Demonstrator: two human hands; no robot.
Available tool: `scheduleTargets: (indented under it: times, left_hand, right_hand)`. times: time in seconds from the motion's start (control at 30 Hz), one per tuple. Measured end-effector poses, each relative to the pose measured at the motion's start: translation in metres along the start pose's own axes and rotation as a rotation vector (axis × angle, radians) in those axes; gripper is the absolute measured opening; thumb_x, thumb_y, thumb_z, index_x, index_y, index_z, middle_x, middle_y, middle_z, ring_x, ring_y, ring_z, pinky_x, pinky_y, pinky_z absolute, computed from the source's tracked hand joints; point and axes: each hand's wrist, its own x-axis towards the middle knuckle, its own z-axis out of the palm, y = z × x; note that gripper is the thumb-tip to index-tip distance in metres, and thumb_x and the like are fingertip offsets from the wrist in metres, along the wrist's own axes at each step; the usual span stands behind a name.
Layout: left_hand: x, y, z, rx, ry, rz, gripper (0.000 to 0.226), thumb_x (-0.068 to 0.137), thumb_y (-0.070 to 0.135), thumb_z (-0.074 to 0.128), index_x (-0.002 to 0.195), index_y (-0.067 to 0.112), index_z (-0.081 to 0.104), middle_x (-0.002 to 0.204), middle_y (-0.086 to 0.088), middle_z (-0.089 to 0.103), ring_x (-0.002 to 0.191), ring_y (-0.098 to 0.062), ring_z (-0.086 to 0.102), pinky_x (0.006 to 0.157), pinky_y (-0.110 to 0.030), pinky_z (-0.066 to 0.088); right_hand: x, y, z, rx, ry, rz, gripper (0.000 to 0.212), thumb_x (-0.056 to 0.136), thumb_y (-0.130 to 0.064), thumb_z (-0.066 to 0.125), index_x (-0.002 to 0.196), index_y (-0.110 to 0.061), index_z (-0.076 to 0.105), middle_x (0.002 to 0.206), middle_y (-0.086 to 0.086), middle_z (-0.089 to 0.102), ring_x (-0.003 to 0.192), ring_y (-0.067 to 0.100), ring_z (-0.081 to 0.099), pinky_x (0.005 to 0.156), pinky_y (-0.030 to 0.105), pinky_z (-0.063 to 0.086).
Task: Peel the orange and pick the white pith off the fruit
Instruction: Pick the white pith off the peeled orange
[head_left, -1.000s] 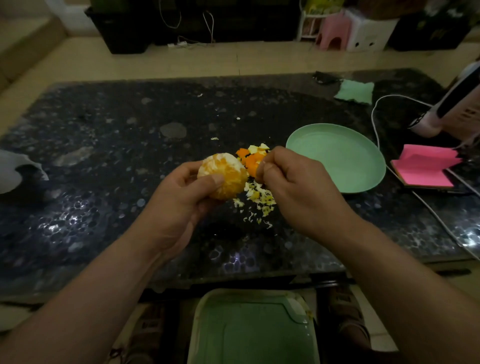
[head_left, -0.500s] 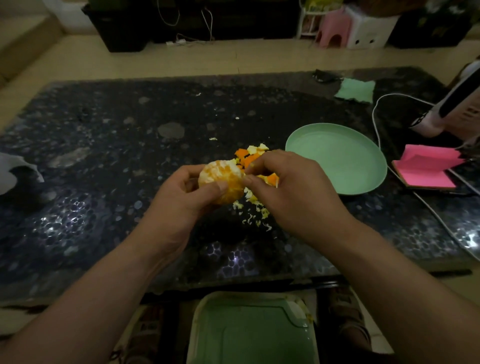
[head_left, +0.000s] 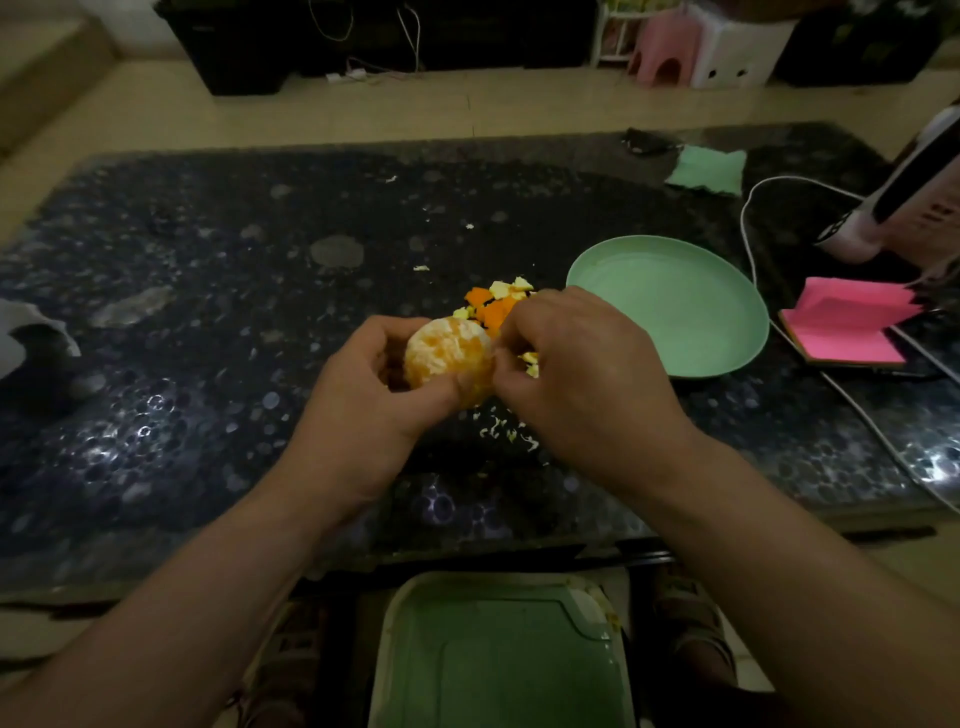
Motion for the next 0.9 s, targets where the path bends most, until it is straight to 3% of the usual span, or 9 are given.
scheduleTargets:
  times: [0.1, 0.2, 0.33, 0.43, 0.67, 0.9]
  left_hand:
    - [0.001, 0.0, -0.002, -0.066, -0.026, -0.008, 0.047, 0.083, 0.024, 0.088, 0.124, 0.023, 0.068, 0.118, -0.001, 0.077, 0.108, -0.019, 0.074, 0.083, -0.027, 0.06]
    - [0.004, 0.002, -0.001, -0.291, -0.051, -0.072, 0.059, 0.072, 0.032, 0.086, 0.126, 0.016, 0.068, 0.119, -0.008, 0.078, 0.109, -0.023, 0.075, 0.085, -0.031, 0.06]
    - [0.006, 0.004, 0.0, -0.462, -0.114, -0.1, 0.05, 0.083, 0.019, 0.073, 0.131, 0.007, 0.065, 0.121, -0.012, 0.077, 0.107, -0.024, 0.075, 0.086, -0.032, 0.061]
    - [0.006, 0.004, -0.004, -0.47, -0.133, -0.1, 0.05, 0.084, 0.018, 0.071, 0.132, 0.006, 0.065, 0.122, -0.013, 0.076, 0.108, -0.025, 0.075, 0.087, -0.031, 0.061]
    - [0.006, 0.004, -0.006, -0.414, -0.118, -0.097, 0.048, 0.083, 0.021, 0.074, 0.13, 0.009, 0.067, 0.122, -0.013, 0.077, 0.108, -0.026, 0.075, 0.086, -0.031, 0.061]
    - [0.005, 0.001, -0.007, -0.243, -0.082, -0.06, 0.049, 0.078, 0.029, 0.081, 0.124, 0.016, 0.069, 0.119, -0.009, 0.078, 0.111, -0.027, 0.075, 0.087, -0.032, 0.061]
  right_hand:
    - [0.001, 0.005, -0.004, 0.097, -0.026, 0.055, 0.011, 0.092, -0.023, 0.07, 0.082, -0.02, 0.067, 0.08, -0.007, 0.064, 0.076, 0.015, 0.057, 0.066, 0.038, 0.049]
    - [0.002, 0.01, -0.009, 0.282, -0.071, 0.17, 0.006, 0.094, -0.024, 0.068, 0.09, -0.025, 0.071, 0.086, -0.011, 0.068, 0.082, 0.01, 0.062, 0.072, 0.039, 0.054]
    - [0.003, 0.011, -0.014, 0.382, -0.089, 0.227, 0.011, 0.097, -0.024, 0.068, 0.099, -0.031, 0.075, 0.097, -0.015, 0.072, 0.09, 0.003, 0.065, 0.074, 0.021, 0.051]
    - [0.002, 0.009, -0.018, 0.384, -0.087, 0.192, 0.007, 0.097, -0.029, 0.071, 0.102, -0.031, 0.076, 0.096, -0.016, 0.071, 0.093, 0.003, 0.065, 0.078, 0.019, 0.05]
    - [-0.001, 0.009, -0.018, 0.285, -0.055, 0.066, 0.013, 0.097, -0.034, 0.072, 0.103, -0.025, 0.078, 0.095, -0.011, 0.072, 0.091, 0.013, 0.065, 0.078, 0.042, 0.055]
    - [-0.001, 0.005, -0.016, 0.072, -0.035, -0.041, 0.015, 0.096, -0.031, 0.066, 0.087, -0.02, 0.07, 0.084, -0.005, 0.066, 0.079, 0.017, 0.056, 0.065, 0.036, 0.045]
